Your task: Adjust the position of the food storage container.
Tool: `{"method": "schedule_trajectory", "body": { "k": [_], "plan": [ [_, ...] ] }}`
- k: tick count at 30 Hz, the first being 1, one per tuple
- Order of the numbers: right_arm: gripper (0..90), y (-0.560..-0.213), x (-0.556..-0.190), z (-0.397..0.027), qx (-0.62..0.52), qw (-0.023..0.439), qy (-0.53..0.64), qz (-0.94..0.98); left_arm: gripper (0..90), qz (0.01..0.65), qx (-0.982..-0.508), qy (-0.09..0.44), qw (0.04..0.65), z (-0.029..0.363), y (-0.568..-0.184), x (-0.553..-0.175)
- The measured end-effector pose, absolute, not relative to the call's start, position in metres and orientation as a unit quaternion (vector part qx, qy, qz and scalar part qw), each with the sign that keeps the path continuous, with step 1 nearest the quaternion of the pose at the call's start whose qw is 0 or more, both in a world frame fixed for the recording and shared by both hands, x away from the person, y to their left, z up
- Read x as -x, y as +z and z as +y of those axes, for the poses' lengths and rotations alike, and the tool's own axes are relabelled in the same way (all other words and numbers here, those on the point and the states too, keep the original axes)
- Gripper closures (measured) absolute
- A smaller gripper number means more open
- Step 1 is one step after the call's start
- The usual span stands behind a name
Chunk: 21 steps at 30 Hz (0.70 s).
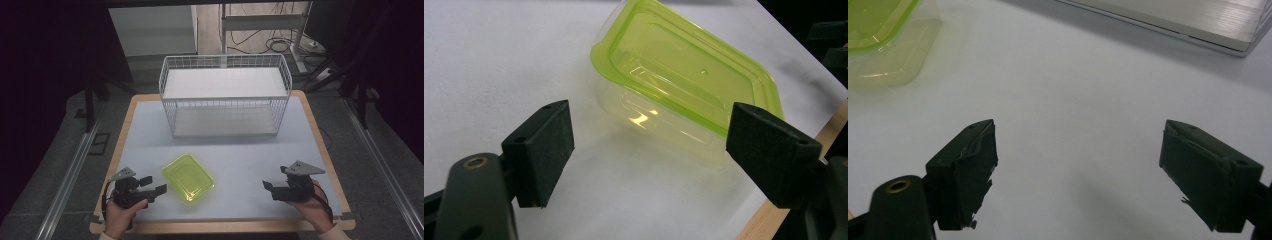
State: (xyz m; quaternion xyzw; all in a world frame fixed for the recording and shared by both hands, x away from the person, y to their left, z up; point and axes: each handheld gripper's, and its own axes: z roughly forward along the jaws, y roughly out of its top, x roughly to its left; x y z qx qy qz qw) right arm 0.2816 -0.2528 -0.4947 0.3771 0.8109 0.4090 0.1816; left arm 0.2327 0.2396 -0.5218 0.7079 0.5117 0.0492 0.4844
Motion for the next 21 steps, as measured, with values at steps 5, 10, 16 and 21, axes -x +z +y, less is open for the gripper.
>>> {"method": "schedule_trajectory", "body": {
  "k": [5,10,16,21],
  "plan": [
    [22.7,-0.495,-0.284,-0.252,-0.384,0.165,0.407,0.812,18.7,0.513,-0.71,0.049,0.48,0.24,-0.524,-0.234],
    [23.2,-0.496,-0.284,-0.253,-0.386,0.161,0.408,0.812,23.1,0.516,-0.707,0.052,0.48,0.242,-0.522,-0.231],
    [23.2,-0.495,-0.283,-0.254,-0.382,0.167,0.407,0.813,65.9,0.507,-0.72,0.079,0.467,0.243,-0.512,-0.218],
    [23.3,-0.494,-0.287,-0.259,-0.387,0.165,0.411,0.809,89.8,0.483,-0.75,0.073,0.446,0.237,-0.503,-0.211]
  ]
}}
